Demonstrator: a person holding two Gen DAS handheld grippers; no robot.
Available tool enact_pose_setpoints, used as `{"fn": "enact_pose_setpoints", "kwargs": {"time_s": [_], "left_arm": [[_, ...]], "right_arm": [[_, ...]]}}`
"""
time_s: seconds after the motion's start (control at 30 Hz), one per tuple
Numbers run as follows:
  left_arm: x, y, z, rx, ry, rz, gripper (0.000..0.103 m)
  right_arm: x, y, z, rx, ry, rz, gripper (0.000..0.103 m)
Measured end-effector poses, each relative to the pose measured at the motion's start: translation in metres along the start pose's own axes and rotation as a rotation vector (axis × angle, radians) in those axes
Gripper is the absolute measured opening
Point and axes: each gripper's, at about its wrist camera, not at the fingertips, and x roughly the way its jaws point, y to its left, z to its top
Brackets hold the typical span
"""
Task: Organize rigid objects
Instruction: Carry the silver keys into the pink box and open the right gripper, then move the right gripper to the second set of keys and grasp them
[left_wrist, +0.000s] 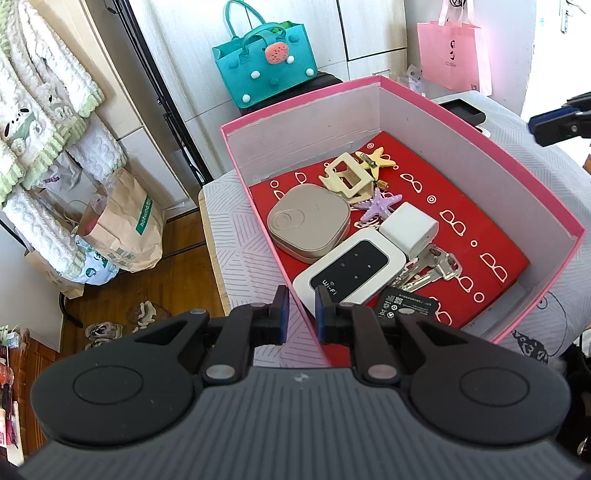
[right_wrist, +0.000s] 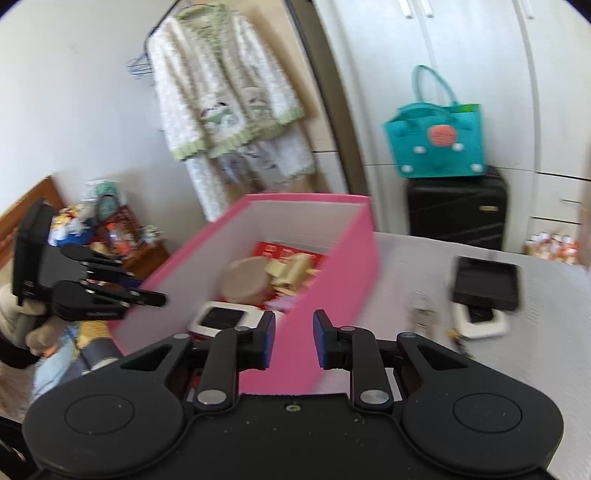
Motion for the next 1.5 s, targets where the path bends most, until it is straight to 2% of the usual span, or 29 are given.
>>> {"fn": "enact_pose_setpoints", "kwargs": {"time_s": [0.1, 0.17, 0.3, 0.43, 0.63, 0.8, 0.93, 1.2, 1.3, 1.4, 1.43, 1.5], "left_arm": [[-0.001, 0.001, 0.0, -0.009, 0.001, -0.001, 0.013], [-0.001, 0.001, 0.0, -0.009, 0.001, 0.001, 0.014], [-0.001, 0.001, 0.001, -0.018, 0.004, 0.003, 0.014], [0.0, 0.002, 0.002, -0.029, 0.009, 0.004, 0.014], [0.004, 0.004, 0.004, -0.049, 0.012, 0.007, 0.013], [0.009, 0.008, 0.008, -0.074, 0.013, 0.007, 0.013], [0.015, 0.009, 0.013, -0.071, 0.013, 0.019, 0.012], [0.019, 0.015, 0.017, -0.1, 0.024, 0.013, 0.011], [0.019, 0.013, 0.016, -0.099, 0.018, 0.02, 0.01], [0.019, 0.011, 0.016, -0.096, 0.014, 0.032, 0.01], [0.019, 0.011, 0.016, -0.095, 0.014, 0.034, 0.01], [0.018, 0.009, 0.016, -0.088, 0.015, 0.039, 0.01]], "right_arm": [[-0.009, -0.011, -0.007, 0.008, 0.005, -0.054, 0.031], [-0.013, -0.019, -0.011, 0.009, 0.008, -0.099, 0.036], [-0.015, -0.03, -0.02, -0.018, 0.002, -0.185, 0.038], [-0.009, -0.04, -0.027, -0.032, 0.006, -0.229, 0.04], [0.013, -0.041, -0.036, -0.124, 0.039, -0.291, 0.046], [0.038, -0.052, -0.036, -0.127, 0.06, -0.253, 0.046], [0.065, -0.055, -0.027, -0.178, 0.05, -0.232, 0.047], [0.117, -0.069, -0.014, -0.169, 0.038, -0.253, 0.053], [0.131, -0.072, -0.013, -0.17, 0.036, -0.29, 0.054], [0.137, -0.076, -0.013, -0.144, 0.009, -0.277, 0.057], [0.138, -0.076, -0.013, -0.141, 0.006, -0.27, 0.057], [0.138, -0.073, -0.011, -0.183, 0.018, -0.252, 0.026]]}}
